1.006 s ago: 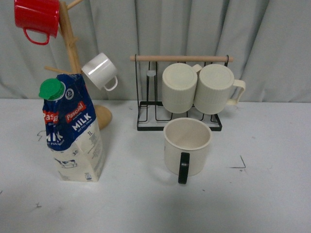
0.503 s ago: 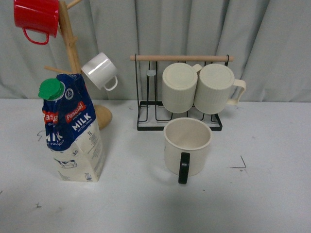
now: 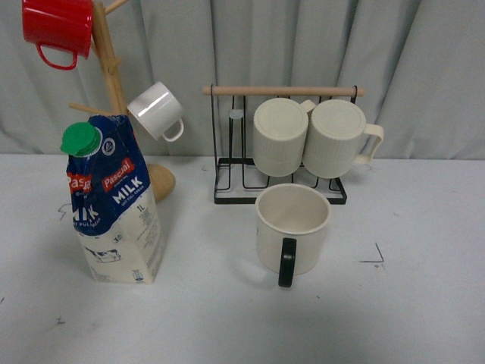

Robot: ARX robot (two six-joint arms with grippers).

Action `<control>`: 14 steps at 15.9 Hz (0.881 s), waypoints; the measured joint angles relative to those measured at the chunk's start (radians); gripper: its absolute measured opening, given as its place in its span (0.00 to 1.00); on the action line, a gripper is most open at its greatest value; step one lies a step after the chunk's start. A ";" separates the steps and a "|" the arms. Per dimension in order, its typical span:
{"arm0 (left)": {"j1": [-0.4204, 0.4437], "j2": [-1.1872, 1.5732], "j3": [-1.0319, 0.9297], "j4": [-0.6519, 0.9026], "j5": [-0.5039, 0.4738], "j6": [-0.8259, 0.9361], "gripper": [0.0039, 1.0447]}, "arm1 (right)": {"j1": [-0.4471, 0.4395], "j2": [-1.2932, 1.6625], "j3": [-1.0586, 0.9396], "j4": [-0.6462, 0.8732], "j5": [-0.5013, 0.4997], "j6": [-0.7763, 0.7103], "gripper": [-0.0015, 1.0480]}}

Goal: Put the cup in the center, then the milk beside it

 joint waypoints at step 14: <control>-0.056 0.623 0.255 0.175 0.100 0.055 0.94 | 0.000 0.000 0.000 0.000 0.000 0.000 0.94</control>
